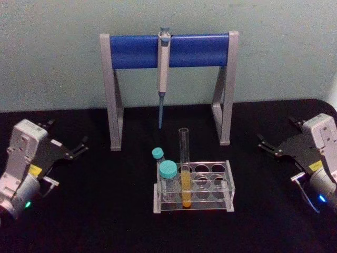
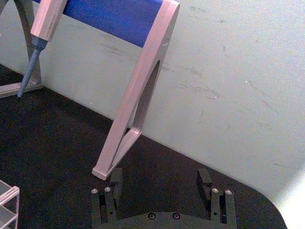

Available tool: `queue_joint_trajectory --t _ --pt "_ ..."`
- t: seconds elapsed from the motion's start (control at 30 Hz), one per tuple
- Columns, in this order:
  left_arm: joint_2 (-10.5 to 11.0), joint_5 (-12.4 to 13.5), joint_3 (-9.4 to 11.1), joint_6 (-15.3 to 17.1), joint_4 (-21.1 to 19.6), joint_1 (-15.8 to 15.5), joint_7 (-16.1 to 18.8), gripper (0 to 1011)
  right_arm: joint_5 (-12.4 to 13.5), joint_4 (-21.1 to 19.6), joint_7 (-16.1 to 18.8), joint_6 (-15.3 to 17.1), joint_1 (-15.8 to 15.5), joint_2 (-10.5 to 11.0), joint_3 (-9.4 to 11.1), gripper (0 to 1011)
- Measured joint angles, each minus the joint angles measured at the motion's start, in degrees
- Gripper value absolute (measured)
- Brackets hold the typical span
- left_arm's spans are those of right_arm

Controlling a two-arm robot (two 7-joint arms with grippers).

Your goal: Pick up the test tube from the test tube rack, shake it, then place it back into the test tube rack.

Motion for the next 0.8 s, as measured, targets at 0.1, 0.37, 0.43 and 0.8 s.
queue_joint_trajectory --t 0.1,0.37,0.43,0.8 --pt "0.0 0.0 0.0 0.0 0.0 0.0 0.0 1001 0.0 0.0 0.0 0.0 0.0 0.0 0.0 1000" --pt "0.0 0.0 0.0 0.0 0.0 0.0 0.0 1001 0.0 0.0 0.0 0.0 0.0 0.0 0.0 1000" --pt "0.0 0.0 0.0 0.0 0.0 0.0 0.0 1001 0.0 0.0 0.0 0.0 0.0 0.0 0.0 1000" --pt "0.0 0.0 0.0 0.0 0.0 0.0 0.0 1001 0.0 0.0 0.0 0.0 0.0 0.0 0.0 1000"
